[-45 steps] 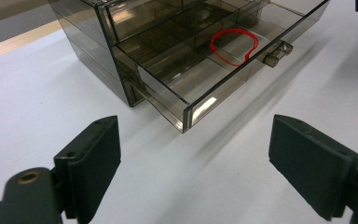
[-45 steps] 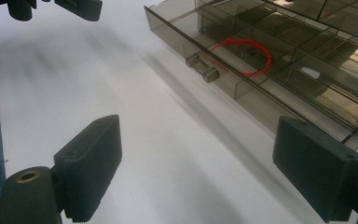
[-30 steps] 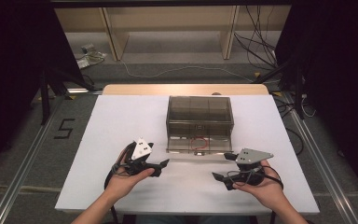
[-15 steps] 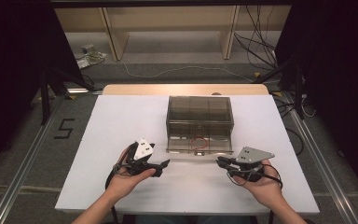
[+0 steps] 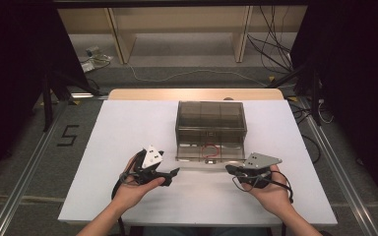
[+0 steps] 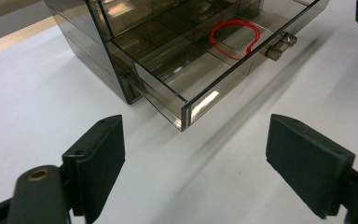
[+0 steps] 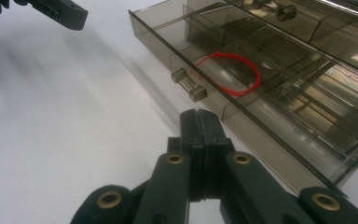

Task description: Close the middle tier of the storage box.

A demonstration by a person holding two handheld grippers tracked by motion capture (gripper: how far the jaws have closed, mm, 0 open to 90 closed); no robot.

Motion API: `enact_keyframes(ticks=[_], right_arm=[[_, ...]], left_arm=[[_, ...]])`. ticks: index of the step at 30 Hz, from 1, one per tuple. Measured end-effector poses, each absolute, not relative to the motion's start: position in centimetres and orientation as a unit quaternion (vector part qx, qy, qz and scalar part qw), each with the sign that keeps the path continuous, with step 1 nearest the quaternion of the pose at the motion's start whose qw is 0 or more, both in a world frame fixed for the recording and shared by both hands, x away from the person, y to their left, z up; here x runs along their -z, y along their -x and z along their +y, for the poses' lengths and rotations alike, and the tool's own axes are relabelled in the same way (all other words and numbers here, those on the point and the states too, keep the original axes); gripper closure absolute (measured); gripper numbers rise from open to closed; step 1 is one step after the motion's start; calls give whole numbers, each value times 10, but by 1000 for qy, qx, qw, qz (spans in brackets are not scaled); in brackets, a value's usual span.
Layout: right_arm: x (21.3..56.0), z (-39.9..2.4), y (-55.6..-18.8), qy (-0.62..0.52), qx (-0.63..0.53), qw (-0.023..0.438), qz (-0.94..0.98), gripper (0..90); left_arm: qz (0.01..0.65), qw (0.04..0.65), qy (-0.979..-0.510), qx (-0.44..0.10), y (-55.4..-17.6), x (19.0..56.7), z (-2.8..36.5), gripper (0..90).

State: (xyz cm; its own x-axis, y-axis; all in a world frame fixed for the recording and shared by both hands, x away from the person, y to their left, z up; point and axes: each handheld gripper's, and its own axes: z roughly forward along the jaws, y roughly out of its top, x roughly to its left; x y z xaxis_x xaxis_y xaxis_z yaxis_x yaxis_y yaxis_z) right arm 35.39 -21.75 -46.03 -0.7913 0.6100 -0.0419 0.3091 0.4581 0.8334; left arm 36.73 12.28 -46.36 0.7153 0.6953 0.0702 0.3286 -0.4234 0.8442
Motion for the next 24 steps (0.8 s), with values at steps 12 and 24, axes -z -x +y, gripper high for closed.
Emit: enact_keyframes(ticks=[12,24], right_arm=[[472,-200,-367,-292,-405,174,849,900],[476,-185,-377,-306,-400,177,846,900]], left_arm=[[313,434,-818,-212,-368,464,124,198],[311,433,-818,-215,-368,463,125,200]])
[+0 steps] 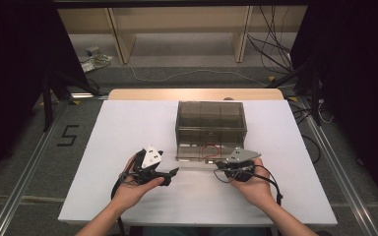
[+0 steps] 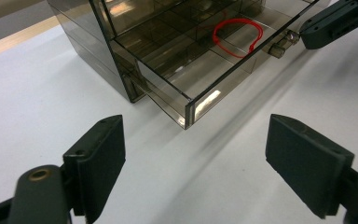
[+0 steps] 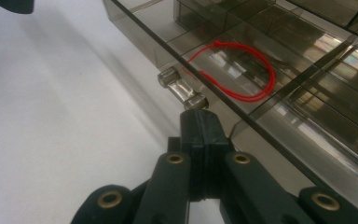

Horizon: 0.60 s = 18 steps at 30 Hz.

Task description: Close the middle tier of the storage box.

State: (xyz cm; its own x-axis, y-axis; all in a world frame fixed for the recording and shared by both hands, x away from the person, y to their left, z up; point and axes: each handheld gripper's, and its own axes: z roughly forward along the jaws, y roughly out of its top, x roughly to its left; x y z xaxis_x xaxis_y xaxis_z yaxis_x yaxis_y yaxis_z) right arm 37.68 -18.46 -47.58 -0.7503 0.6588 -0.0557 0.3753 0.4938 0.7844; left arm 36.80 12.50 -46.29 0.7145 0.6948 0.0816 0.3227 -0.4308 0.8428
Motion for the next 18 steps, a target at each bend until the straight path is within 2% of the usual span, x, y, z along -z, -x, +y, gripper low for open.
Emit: enact_keyframes(ticks=[18], right_arm=[[475,-182,-380,-312,-398,186,842,900]], left_arm=[[311,431,-819,-215,-369,463,124,200]])
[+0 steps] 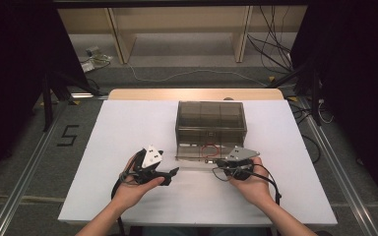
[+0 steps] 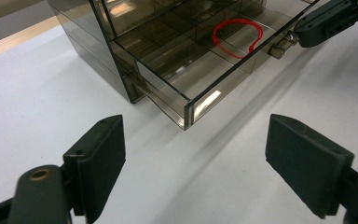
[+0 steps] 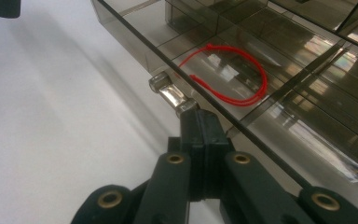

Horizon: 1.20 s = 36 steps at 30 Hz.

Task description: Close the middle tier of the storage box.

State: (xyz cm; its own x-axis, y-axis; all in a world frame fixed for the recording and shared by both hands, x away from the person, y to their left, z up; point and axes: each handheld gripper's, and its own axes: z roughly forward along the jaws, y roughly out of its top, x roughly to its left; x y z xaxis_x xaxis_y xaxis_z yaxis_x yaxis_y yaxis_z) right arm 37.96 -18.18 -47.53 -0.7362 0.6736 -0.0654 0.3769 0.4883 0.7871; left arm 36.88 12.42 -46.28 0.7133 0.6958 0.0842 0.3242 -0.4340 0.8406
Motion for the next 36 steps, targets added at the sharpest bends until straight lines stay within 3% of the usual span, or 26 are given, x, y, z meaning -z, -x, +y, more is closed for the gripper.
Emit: enact_keyframes(ticks=[36], right_arm=[[475,-179,-390,-325,-398,207,832,900]], left_arm=[[309,428,-822,-214,-369,463,123,202]])
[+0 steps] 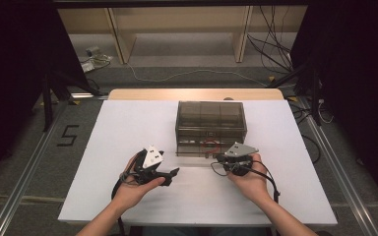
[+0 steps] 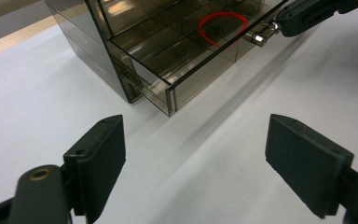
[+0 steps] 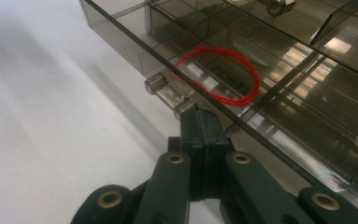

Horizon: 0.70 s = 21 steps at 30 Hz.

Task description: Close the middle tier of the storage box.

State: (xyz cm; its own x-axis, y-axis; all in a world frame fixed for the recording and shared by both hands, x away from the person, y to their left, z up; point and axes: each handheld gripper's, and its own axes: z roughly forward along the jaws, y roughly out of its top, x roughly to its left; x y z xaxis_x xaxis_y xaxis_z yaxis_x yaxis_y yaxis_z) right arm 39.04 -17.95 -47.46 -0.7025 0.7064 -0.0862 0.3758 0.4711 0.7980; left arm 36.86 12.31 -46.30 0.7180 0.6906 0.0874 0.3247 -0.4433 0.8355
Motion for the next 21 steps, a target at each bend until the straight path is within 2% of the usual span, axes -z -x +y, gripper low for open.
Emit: enact_keyframes(ticks=[21], right_arm=[[475,-181,-392,-330,-394,210,832,900]], left_arm=[[308,426,-824,-212,-370,464,121,202]])
